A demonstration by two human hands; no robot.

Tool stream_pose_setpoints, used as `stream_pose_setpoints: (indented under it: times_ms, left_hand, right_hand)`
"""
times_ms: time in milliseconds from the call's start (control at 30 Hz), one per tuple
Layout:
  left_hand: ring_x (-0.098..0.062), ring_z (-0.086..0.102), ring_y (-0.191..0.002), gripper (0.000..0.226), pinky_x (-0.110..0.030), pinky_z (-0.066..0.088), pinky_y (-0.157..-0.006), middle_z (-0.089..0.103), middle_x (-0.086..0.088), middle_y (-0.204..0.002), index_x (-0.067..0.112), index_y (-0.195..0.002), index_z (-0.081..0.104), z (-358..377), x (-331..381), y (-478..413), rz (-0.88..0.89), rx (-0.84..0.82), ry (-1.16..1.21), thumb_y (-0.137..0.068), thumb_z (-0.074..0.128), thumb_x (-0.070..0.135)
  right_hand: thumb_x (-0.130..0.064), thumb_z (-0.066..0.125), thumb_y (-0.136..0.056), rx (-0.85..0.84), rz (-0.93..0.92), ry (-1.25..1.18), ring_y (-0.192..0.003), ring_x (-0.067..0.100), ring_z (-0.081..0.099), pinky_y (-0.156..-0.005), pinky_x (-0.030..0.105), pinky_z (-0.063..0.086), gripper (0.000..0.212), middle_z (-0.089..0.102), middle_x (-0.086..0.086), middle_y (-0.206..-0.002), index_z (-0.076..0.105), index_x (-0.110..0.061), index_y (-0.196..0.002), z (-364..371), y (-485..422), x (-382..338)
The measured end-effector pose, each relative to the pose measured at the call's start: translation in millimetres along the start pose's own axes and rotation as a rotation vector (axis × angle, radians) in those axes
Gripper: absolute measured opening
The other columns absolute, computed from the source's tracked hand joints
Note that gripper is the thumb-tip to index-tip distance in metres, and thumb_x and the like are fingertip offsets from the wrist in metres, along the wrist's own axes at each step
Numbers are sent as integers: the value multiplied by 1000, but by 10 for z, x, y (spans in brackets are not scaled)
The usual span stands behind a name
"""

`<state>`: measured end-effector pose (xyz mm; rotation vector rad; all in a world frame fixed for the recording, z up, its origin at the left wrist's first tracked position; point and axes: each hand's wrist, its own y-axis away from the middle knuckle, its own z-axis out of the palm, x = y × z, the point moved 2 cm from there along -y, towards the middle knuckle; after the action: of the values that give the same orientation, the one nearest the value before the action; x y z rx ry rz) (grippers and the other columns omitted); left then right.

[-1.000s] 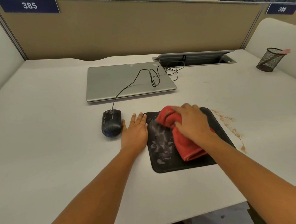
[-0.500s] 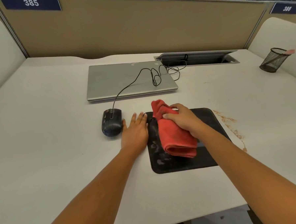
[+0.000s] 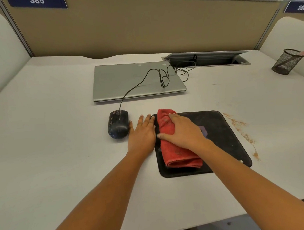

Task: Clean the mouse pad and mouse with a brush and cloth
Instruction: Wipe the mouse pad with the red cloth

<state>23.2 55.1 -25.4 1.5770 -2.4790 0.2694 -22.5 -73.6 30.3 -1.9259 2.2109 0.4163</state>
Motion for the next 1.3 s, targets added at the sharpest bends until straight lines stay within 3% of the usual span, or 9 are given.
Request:
stream_pose_setpoints:
  times_ms: [267,433,600,733,833,967,1100,1200,1300]
  left_hand:
    - [-16,1,-145,48,-46,-1,-115,11,5,-157,22,-148,15,26,-22,-29,-18,0,46,-101,14,32]
    - [-16,0,-145,49,-44,-4,-115,10,5,-157,24,-148,13,37,-32,-31,-16,-10,66,-100,12,36]
    - [-16,-2,-145,49,-43,-6,-114,7,5,-157,24,-148,10,38,-37,-31,-18,-28,51,-101,12,36]
    - [-16,-1,-145,48,-46,-2,-115,9,5,-157,24,-148,11,13,-23,-22,-4,0,52,-101,13,33]
    - [-19,-2,-145,52,-49,0,-115,6,2,-158,21,-149,9,8,-28,6,24,-13,10,-100,24,31]
    - [-21,-4,-145,60,-50,2,-115,2,-1,-158,19,-149,4,7,-30,-6,33,-29,-52,-98,33,32]
    - [-20,0,-145,53,-50,3,-115,7,1,-157,22,-149,8,14,-26,-28,21,-22,-17,-100,25,35]
    - [-17,4,-145,48,-48,2,-115,13,4,-157,23,-148,14,23,-22,-21,-1,17,29,-101,15,32]
    - [-16,3,-145,48,-47,1,-115,13,5,-156,23,-148,14,41,-30,-41,-15,10,33,-100,14,33]
  right_hand:
    - [-23,43,-91,168,118,-302,-90,27,56,-76,34,39,16,62,12,-100,57,-15,-91,-209,57,36]
    - [-24,45,-90,155,363,-827,-80,30,61,-80,44,51,24,65,14,-87,62,-21,-74,-423,100,200]
    - [-24,39,-94,456,168,-487,-61,16,52,-61,29,43,31,62,4,-76,67,-16,-101,-802,77,264]
    - [-24,36,-95,252,20,-295,-99,17,55,-89,27,42,35,57,4,-128,60,-20,-121,-571,200,113]
    - [-23,35,-95,-28,8,-334,-133,14,36,-109,27,17,38,42,-8,-144,57,-21,-125,-288,324,48]
    - [-30,46,-87,-157,318,-692,-94,19,53,-84,30,37,19,58,3,-108,64,-24,-89,-243,366,121]
    - [-25,49,-84,-302,445,-1099,-71,27,62,-69,39,53,17,61,15,-88,60,-12,-85,-339,284,271]
    - [-26,56,-84,-463,476,-1311,-88,37,63,-75,58,51,23,65,21,-100,64,-9,-98,-429,199,426]
    - [-24,67,-80,-352,484,-1100,-84,27,66,-74,43,55,26,69,17,-100,70,-8,-100,-472,125,568]
